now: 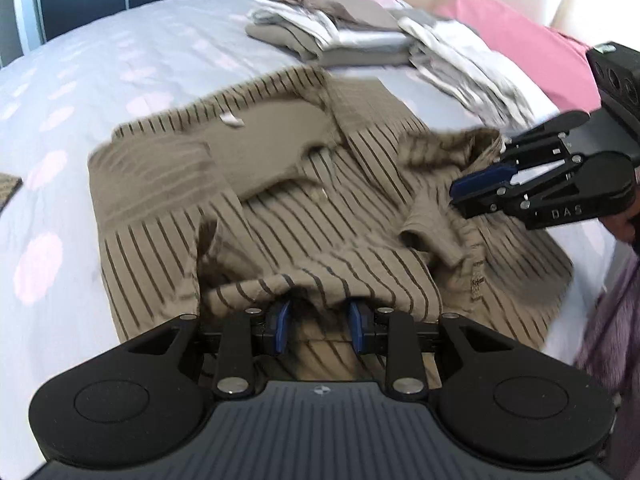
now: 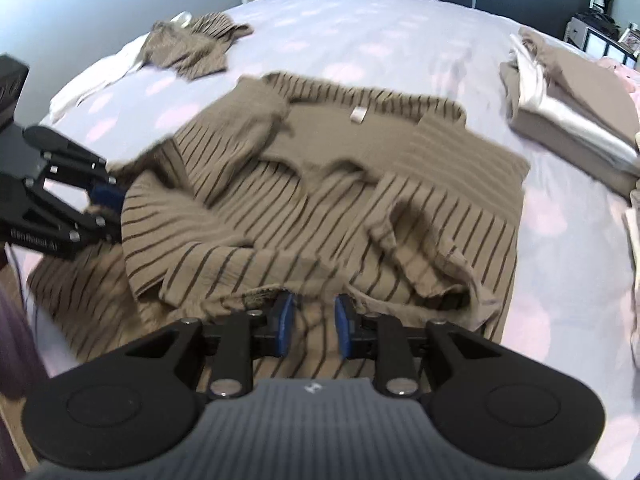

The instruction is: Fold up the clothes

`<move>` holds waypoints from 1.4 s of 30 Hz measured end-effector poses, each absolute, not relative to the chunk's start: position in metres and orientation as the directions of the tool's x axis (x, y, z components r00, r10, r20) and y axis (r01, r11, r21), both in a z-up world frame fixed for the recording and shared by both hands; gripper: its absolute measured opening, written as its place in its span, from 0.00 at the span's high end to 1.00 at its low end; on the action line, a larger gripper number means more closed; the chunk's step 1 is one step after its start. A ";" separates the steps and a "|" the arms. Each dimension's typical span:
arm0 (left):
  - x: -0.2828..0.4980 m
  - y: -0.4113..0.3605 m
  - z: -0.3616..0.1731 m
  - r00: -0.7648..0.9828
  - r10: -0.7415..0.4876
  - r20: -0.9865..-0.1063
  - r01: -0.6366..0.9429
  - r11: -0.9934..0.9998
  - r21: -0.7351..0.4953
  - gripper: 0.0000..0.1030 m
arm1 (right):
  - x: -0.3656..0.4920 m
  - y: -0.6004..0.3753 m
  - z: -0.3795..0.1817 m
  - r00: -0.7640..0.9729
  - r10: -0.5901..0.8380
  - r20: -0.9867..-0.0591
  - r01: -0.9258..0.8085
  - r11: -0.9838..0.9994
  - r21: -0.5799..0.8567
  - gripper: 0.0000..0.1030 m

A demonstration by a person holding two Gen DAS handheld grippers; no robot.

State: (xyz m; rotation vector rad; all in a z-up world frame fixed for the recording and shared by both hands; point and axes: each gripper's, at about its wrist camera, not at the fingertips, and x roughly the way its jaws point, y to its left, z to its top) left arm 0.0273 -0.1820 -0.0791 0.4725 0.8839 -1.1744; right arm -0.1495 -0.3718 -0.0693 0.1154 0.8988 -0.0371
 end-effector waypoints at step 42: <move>0.013 -0.156 -0.085 0.275 -0.472 -0.837 0.938 -0.059 0.342 0.62 | -0.165 -0.385 -0.042 0.551 0.012 -0.835 -0.360 0.905 -0.225 0.64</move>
